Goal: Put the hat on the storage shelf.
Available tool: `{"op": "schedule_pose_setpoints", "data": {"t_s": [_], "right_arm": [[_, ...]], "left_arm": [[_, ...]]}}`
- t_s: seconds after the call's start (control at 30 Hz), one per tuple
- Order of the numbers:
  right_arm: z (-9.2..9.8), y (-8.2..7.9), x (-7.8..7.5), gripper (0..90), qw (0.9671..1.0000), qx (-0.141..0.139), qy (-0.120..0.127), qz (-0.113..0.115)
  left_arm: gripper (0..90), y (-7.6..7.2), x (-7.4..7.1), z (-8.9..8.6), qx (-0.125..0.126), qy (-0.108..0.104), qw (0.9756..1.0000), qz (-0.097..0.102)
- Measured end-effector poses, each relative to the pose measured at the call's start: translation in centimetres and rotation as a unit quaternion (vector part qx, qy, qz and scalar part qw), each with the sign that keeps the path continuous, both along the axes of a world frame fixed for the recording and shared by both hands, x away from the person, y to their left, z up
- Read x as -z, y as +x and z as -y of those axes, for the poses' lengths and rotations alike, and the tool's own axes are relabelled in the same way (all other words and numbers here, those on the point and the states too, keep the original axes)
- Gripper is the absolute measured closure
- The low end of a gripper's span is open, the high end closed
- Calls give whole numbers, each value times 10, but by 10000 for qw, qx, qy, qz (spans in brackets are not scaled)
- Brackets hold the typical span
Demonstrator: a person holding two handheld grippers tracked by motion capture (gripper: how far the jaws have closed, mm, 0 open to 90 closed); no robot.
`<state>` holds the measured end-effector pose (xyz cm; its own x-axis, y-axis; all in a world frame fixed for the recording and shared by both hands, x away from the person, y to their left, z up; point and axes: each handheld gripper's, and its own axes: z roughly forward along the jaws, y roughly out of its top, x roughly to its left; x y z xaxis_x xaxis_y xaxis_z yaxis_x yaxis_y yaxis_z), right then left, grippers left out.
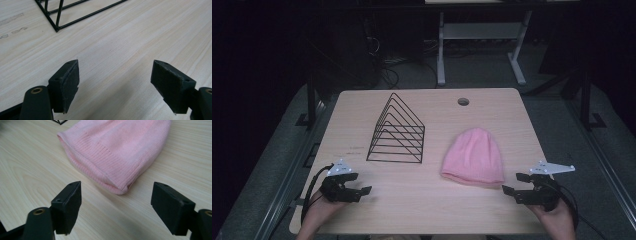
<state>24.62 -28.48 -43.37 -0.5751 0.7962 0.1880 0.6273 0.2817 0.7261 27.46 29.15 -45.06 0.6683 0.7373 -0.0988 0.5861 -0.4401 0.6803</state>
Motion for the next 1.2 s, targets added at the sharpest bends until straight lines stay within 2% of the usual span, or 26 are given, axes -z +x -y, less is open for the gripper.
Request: {"op": "schedule_pose_setpoints", "data": {"t_s": [0.13, 0.33, 0.43, 0.53, 0.63, 0.67, 0.8, 0.93, 0.97, 1.17, 1.2], "right_arm": [[1, 4, -3, 208, 10000, -11, 41, -15], [1, 22, -15, 190, 9998, -29, 148, -113], [0, 29, -19, 186, 9998, -104, 152, -77], [-3, 44, -27, 183, 9995, -242, 86, -188], [-4, 51, -31, 183, 9993, -273, 85, -260], [-6, 58, -35, 183, 9990, -312, 63, -304], [-9, 68, -42, 183, 9987, -377, 27, -343], [-13, 77, -48, 182, 9981, -445, -44, -413], [-15, 84, -52, 181, 9978, -498, -77, -442], [-19, 98, -58, 181, 9970, -579, -128, -490], [-20, 106, -59, 181, 9967, -593, -139, -543]], "left_arm": [[230, 0, 0, 0, 23, 0, 10000, -6], [230, 2, 1, -2, 31, -15, 10000, 35], [230, 1, 2, -2, 5, -28, 10000, -29], [230, 2, 1, -4, 50, 19, 10000, 10], [230, 3, 1, -4, 1, -57, 10000, 46], [230, 3, 1, -5, -1, -39, 10000, 36], [230, 4, 2, -6, -25, -57, 10000, -12], [230, 4, 1, -6, 36, -13, 10000, 30], [230, 4, 0, -7, 25, -22, 10000, 38], [230, 4, 0, -9, -46, -49, 10000, 23], [230, 4, -1, -11, -27, -19, 10000, 58]]}}
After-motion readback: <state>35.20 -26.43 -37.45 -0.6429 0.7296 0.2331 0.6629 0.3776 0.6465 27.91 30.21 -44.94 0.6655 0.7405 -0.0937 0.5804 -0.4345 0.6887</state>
